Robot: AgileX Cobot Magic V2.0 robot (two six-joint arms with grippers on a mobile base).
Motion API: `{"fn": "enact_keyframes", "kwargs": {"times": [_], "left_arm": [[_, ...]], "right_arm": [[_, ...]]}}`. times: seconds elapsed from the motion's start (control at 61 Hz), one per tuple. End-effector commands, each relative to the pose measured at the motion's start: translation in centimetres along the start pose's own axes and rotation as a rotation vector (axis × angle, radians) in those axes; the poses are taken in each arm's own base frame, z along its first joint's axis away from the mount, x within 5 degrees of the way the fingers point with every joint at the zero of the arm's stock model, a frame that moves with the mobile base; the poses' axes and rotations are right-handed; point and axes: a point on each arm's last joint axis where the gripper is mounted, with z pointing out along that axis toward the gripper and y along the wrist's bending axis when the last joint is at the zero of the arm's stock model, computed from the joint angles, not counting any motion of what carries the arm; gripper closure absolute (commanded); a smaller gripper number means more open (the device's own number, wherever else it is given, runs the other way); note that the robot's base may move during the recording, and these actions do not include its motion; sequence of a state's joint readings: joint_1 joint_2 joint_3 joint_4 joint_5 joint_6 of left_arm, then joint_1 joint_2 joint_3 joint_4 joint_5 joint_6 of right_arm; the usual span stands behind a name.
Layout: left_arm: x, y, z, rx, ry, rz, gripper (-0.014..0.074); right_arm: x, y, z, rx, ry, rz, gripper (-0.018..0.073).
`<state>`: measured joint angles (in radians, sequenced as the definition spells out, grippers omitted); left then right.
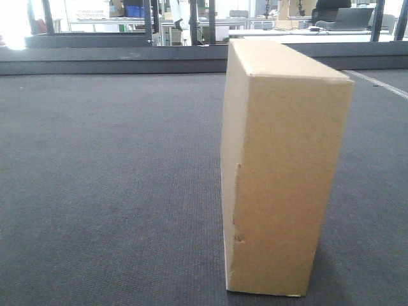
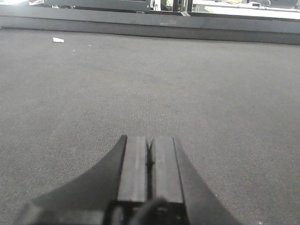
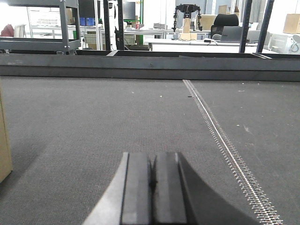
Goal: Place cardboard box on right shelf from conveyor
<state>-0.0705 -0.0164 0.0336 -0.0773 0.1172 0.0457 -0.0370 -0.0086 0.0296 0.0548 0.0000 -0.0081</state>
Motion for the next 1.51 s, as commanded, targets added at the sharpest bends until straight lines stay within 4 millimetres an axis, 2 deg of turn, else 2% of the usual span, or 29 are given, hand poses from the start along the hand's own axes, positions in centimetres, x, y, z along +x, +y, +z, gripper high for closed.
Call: {"fn": "enact_keyframes", "kwargs": {"times": [0.0,0.82,0.984,1.213,1.361,1.492], "left_arm": [[-0.6,0.0,0.0,-0.003,-0.083,-0.006,0.0713],[-0.6,0.0,0.0,-0.003,-0.083,-0.006,0.0712],[-0.6,0.0,0.0,-0.003,-0.083,-0.006,0.0713],[-0.6,0.0,0.0,-0.003,-0.083,-0.006,0.0713],[-0.6,0.0,0.0,-0.003,-0.083,-0.006,0.0713],[-0.6,0.0,0.0,-0.003,-0.083,-0.006,0.0712]], "right_arm": [[-1.0,0.0,-0.2,0.005,-0.111,-0.003,0.0510],[-1.5,0.0,-0.3,0.005,-0.150,-0.001,0.0510],[-3.7,0.1,-0.6,0.000,-0.144,0.004,0.0510],[-7.1,0.4,-0.5,-0.008,-0.012,0.006,0.0510],[-10.1,0.6,0.4,-0.010,0.098,0.004,0.0510],[-11.8,0.7,2.4,-0.009,0.190,0.005,0.0510]]}}
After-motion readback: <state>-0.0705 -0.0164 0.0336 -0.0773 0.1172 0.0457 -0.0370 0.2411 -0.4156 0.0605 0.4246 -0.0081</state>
